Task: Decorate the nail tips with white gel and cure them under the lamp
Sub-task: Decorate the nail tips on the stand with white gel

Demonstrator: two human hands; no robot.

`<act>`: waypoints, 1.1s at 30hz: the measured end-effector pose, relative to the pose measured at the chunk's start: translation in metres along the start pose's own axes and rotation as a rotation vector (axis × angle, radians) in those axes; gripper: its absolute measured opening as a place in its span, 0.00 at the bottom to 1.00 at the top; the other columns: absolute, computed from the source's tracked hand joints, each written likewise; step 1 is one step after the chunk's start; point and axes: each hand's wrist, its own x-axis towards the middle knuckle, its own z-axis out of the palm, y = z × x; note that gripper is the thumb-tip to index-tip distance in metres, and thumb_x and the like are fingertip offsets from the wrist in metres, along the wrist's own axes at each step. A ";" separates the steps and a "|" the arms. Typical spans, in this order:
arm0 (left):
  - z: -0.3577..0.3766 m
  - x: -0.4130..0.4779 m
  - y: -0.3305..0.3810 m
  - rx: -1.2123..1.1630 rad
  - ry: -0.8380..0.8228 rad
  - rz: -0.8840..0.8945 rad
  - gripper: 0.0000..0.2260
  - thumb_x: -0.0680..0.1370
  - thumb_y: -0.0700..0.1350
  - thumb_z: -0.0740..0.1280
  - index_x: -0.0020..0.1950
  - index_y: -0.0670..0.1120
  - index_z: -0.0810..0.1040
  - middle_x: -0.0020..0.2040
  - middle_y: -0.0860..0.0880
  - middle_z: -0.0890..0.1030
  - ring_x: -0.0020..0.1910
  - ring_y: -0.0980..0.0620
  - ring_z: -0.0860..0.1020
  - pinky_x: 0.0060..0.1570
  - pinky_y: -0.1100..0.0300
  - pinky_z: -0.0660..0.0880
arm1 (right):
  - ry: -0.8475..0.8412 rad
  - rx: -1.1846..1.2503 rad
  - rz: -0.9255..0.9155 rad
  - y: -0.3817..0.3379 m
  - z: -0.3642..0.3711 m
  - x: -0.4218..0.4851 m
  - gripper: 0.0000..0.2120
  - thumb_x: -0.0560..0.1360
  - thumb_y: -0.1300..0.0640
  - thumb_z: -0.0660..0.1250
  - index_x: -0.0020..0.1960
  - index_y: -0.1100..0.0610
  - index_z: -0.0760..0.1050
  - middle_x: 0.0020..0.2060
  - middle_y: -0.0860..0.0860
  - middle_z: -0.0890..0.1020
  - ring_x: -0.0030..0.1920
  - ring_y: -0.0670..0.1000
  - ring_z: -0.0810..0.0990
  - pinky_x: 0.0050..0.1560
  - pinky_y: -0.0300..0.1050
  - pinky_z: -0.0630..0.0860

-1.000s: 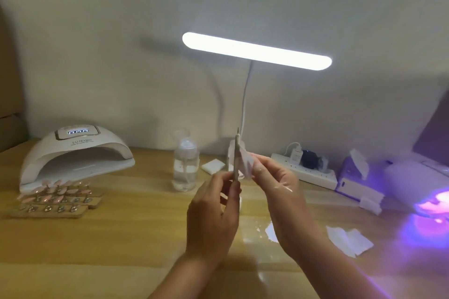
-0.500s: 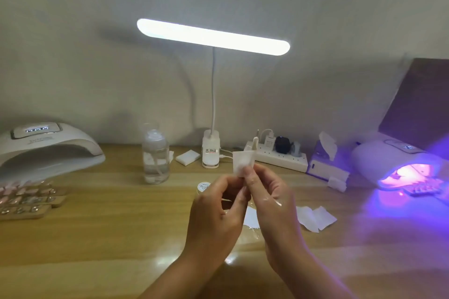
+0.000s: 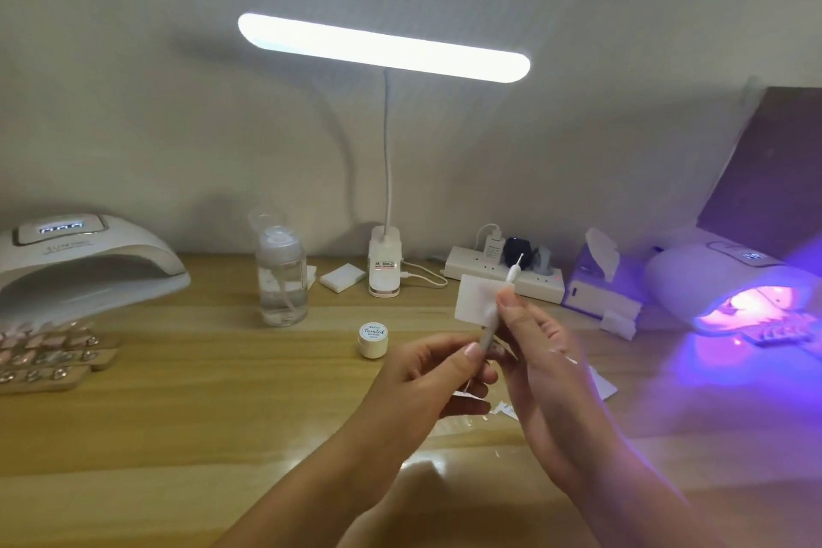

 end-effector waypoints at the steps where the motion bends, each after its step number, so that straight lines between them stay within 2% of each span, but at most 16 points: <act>1: 0.000 0.000 -0.002 0.053 0.025 0.027 0.08 0.80 0.40 0.64 0.51 0.42 0.84 0.37 0.51 0.82 0.39 0.57 0.80 0.44 0.63 0.78 | 0.026 -0.107 -0.039 0.004 -0.001 -0.001 0.16 0.79 0.46 0.64 0.37 0.53 0.76 0.31 0.52 0.72 0.33 0.49 0.71 0.43 0.44 0.73; 3: 0.002 0.000 -0.007 0.176 0.085 0.089 0.06 0.79 0.39 0.66 0.49 0.43 0.84 0.38 0.50 0.84 0.41 0.54 0.82 0.44 0.62 0.79 | 0.070 -0.266 -0.128 0.012 -0.003 -0.004 0.20 0.81 0.45 0.62 0.36 0.57 0.77 0.32 0.52 0.75 0.36 0.48 0.73 0.44 0.44 0.71; 5: 0.003 0.000 -0.011 0.288 0.135 0.144 0.04 0.79 0.40 0.69 0.48 0.46 0.84 0.39 0.48 0.85 0.42 0.50 0.83 0.46 0.56 0.81 | 0.088 -0.338 -0.199 0.018 -0.004 -0.008 0.21 0.81 0.45 0.61 0.39 0.60 0.78 0.32 0.53 0.77 0.36 0.48 0.74 0.42 0.44 0.72; 7: 0.002 0.001 -0.013 0.355 0.182 0.188 0.04 0.78 0.42 0.70 0.48 0.47 0.84 0.40 0.49 0.85 0.40 0.51 0.83 0.46 0.54 0.82 | 0.069 -0.390 -0.235 0.023 -0.004 -0.014 0.17 0.81 0.47 0.62 0.42 0.54 0.83 0.34 0.48 0.83 0.39 0.47 0.80 0.43 0.40 0.75; 9: -0.002 0.002 -0.012 0.382 0.207 0.207 0.03 0.78 0.42 0.70 0.47 0.47 0.84 0.39 0.49 0.85 0.38 0.54 0.82 0.46 0.54 0.81 | 0.072 -0.450 -0.233 0.028 -0.005 -0.018 0.14 0.80 0.48 0.63 0.43 0.48 0.85 0.39 0.45 0.85 0.46 0.48 0.82 0.49 0.41 0.75; 12: -0.004 0.002 -0.009 0.401 0.190 0.204 0.03 0.77 0.44 0.70 0.45 0.50 0.84 0.37 0.51 0.84 0.37 0.57 0.81 0.44 0.55 0.80 | 0.066 -0.425 -0.180 0.028 -0.007 -0.018 0.13 0.78 0.48 0.65 0.44 0.50 0.86 0.45 0.47 0.86 0.52 0.50 0.83 0.54 0.45 0.76; 14: -0.002 0.001 -0.012 0.474 0.200 0.229 0.03 0.76 0.44 0.71 0.43 0.51 0.83 0.36 0.54 0.84 0.36 0.59 0.81 0.40 0.60 0.79 | 0.044 -0.354 -0.130 0.021 -0.007 -0.016 0.13 0.77 0.47 0.65 0.44 0.50 0.87 0.45 0.48 0.87 0.50 0.45 0.84 0.52 0.39 0.77; 16: 0.003 -0.001 -0.018 0.569 0.207 0.274 0.06 0.76 0.44 0.73 0.42 0.54 0.82 0.36 0.58 0.83 0.36 0.60 0.82 0.37 0.67 0.76 | 0.089 -0.277 -0.123 0.012 -0.009 -0.012 0.11 0.76 0.47 0.66 0.42 0.47 0.87 0.38 0.42 0.86 0.41 0.36 0.82 0.43 0.29 0.74; 17: 0.006 -0.003 -0.021 0.615 0.202 0.297 0.08 0.75 0.44 0.73 0.41 0.57 0.81 0.37 0.60 0.83 0.37 0.60 0.82 0.37 0.69 0.75 | 0.134 -0.237 -0.137 0.009 -0.013 -0.008 0.11 0.76 0.47 0.67 0.41 0.45 0.87 0.36 0.40 0.85 0.38 0.34 0.81 0.42 0.27 0.74; 19: 0.011 -0.007 -0.027 0.663 0.174 0.327 0.08 0.75 0.45 0.73 0.41 0.59 0.79 0.39 0.60 0.83 0.38 0.59 0.82 0.38 0.70 0.76 | 0.212 -0.158 -0.147 0.004 -0.020 -0.002 0.09 0.75 0.47 0.68 0.42 0.43 0.87 0.36 0.40 0.85 0.39 0.34 0.80 0.49 0.33 0.74; 21: 0.014 -0.008 -0.030 0.650 0.140 0.325 0.03 0.75 0.47 0.71 0.42 0.54 0.81 0.38 0.58 0.83 0.38 0.58 0.81 0.38 0.68 0.76 | 0.226 -0.137 -0.144 0.005 -0.025 -0.001 0.09 0.75 0.47 0.68 0.43 0.44 0.87 0.36 0.41 0.84 0.39 0.35 0.80 0.51 0.38 0.73; 23: 0.013 -0.008 -0.030 0.606 0.101 0.304 0.02 0.77 0.45 0.71 0.45 0.50 0.83 0.38 0.57 0.83 0.37 0.58 0.81 0.38 0.64 0.77 | 0.186 -0.182 -0.150 0.012 -0.023 -0.005 0.11 0.77 0.47 0.67 0.45 0.50 0.86 0.34 0.43 0.82 0.36 0.39 0.78 0.46 0.35 0.75; 25: 0.011 -0.007 -0.027 0.559 0.077 0.279 0.03 0.78 0.43 0.70 0.47 0.49 0.83 0.38 0.56 0.84 0.38 0.57 0.82 0.39 0.55 0.80 | 0.145 -0.203 -0.141 0.019 -0.018 -0.010 0.15 0.77 0.45 0.67 0.45 0.56 0.84 0.31 0.49 0.77 0.32 0.44 0.74 0.36 0.33 0.75; 26: 0.010 -0.007 -0.025 0.541 0.074 0.264 0.03 0.78 0.42 0.70 0.48 0.48 0.83 0.39 0.55 0.84 0.39 0.56 0.82 0.41 0.51 0.80 | 0.141 -0.201 -0.133 0.021 -0.018 -0.011 0.16 0.77 0.45 0.67 0.44 0.58 0.83 0.30 0.50 0.76 0.31 0.45 0.74 0.34 0.34 0.74; 30: 0.015 -0.006 -0.021 0.477 0.038 0.226 0.05 0.77 0.45 0.69 0.49 0.47 0.84 0.40 0.52 0.85 0.39 0.52 0.83 0.43 0.47 0.80 | 0.204 -0.151 -0.115 0.017 -0.024 -0.004 0.17 0.75 0.42 0.67 0.40 0.56 0.83 0.33 0.48 0.80 0.37 0.44 0.76 0.49 0.43 0.73; 33: 0.015 -0.005 -0.020 0.425 0.010 0.198 0.06 0.78 0.43 0.68 0.51 0.46 0.84 0.40 0.50 0.85 0.40 0.48 0.83 0.45 0.48 0.81 | 0.246 -0.114 -0.107 0.012 -0.027 -0.001 0.16 0.71 0.39 0.68 0.38 0.50 0.84 0.33 0.45 0.80 0.40 0.45 0.76 0.52 0.47 0.72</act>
